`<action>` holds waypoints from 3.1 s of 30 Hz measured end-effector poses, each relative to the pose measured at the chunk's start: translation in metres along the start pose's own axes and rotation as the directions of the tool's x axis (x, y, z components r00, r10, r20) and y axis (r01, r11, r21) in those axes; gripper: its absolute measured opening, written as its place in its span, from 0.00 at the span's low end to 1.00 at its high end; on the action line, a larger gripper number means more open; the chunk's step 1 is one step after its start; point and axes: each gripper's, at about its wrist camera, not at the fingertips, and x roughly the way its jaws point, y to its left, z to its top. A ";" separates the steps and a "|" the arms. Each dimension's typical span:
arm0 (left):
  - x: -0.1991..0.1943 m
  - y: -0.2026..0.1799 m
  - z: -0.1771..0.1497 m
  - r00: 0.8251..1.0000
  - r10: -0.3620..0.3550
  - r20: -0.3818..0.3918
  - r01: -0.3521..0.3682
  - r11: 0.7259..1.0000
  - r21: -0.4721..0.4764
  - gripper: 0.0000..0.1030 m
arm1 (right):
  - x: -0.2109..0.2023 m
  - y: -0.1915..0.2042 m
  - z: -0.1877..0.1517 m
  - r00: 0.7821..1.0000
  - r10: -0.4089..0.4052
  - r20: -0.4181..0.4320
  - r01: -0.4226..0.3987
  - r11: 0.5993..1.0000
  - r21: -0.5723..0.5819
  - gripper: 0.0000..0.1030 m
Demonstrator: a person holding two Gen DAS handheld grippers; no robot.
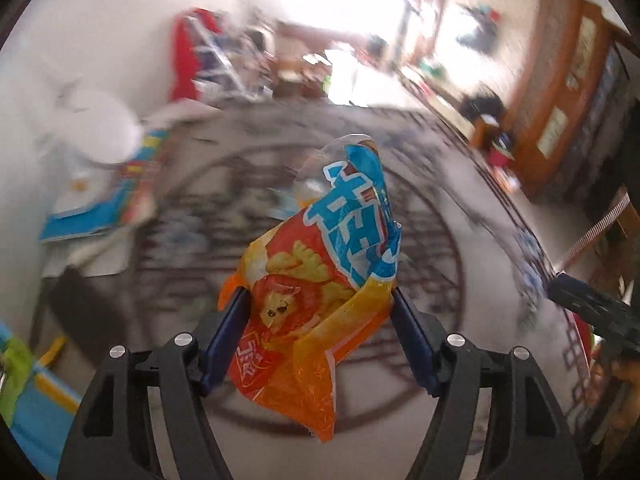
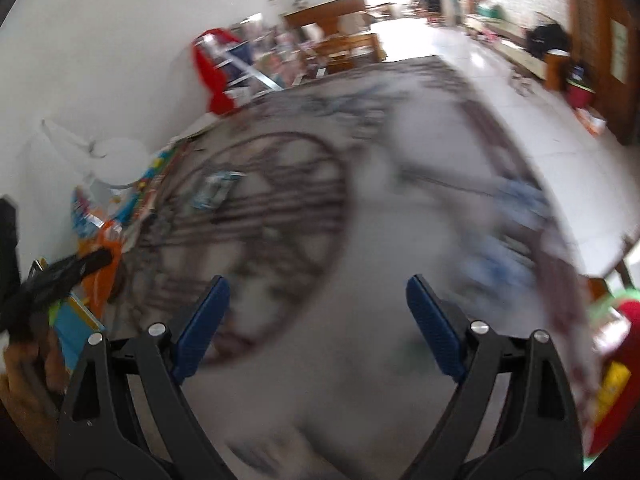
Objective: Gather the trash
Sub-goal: 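Grasp the orange lion-print snack bag with the left gripper, then grasp the silver snack wrapper with the right gripper while the left holds the orange bag, then carry the orange bag and silver wrapper over the red bucket and open both grippers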
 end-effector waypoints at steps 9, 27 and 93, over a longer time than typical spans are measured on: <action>-0.007 0.041 0.007 0.992 -0.110 0.058 0.119 0.976 -0.185 0.67 | 0.143 0.119 0.050 0.994 -0.057 -0.097 0.044 0.991 -0.129 0.86; -0.011 0.073 0.014 0.955 -0.273 0.119 0.297 0.896 -0.329 0.68 | 0.256 0.172 0.084 0.963 -0.220 -0.158 0.196 0.968 -0.155 0.49; -0.044 -0.248 -0.082 0.946 -0.319 -0.055 0.321 0.906 0.275 0.68 | -0.211 -0.094 -0.120 0.947 -0.282 0.153 0.268 0.958 0.104 0.28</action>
